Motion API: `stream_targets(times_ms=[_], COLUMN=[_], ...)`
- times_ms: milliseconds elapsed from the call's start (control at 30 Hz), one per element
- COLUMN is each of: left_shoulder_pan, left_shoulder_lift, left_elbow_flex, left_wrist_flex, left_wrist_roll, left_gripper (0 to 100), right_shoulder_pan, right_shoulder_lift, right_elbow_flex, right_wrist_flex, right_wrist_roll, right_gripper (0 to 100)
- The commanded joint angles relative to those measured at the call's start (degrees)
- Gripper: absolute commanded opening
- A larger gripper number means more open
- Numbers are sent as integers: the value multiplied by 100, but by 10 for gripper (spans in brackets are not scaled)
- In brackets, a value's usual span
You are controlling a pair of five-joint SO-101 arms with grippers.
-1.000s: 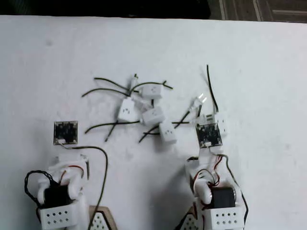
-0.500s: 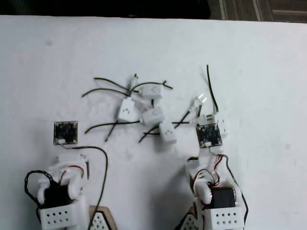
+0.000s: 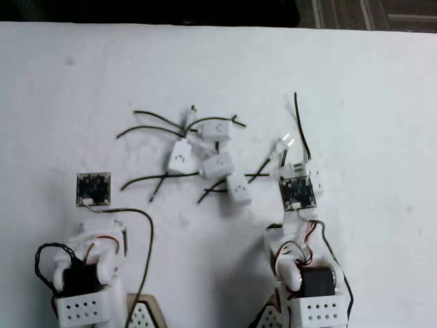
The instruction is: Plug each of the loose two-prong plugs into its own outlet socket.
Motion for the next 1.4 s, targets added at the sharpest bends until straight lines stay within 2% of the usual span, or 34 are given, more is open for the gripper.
stream_targets(times_ms=[0, 233, 333, 467, 533, 667, 733, 800, 900, 1167, 1367], left_shoulder_pan=[66, -13, -286, -629, -708, -919, -857, -743, -637, -497, -259], left_shoulder_lift=[40, 31, 31, 22, 22, 22, 22, 22, 22, 57, 268], left_elbow_flex=[-18, -466, -730, -1257, -1512, -1732, -1952, -2180, -2532, -3138, -3868], left_wrist_flex=[18, 18, 9, -26, 26, -53, -246, -290, -264, -264, 237], left_wrist_roll=[53, 26, 26, 26, 26, 18, -255, -967, -1934, -1978, -1969], left_gripper=[24, 24, 24, 24, 24, 24, 24, 24, 24, 24, 24], right_shoulder_pan=[-4, 31, 92, 857, 927, 910, 980, 1138, 1165, 1156, 1156], right_shoulder_lift=[-31, -40, -48, -48, -48, -48, -48, -40, -31, 171, 1684], right_elbow_flex=[62, 62, -44, -387, -624, -862, -1108, -1389, -1978, -3367, -4431], right_wrist_flex=[40, 57, 75, 31, -75, -110, -119, -119, -92, 479, 804], right_wrist_roll=[-9, 0, 0, 9, 62, 914, 1521, 2110, 2207, 2277, 2356], right_gripper=[19, 20, 20, 20, 20, 20, 21, 21, 21, 21, 21])
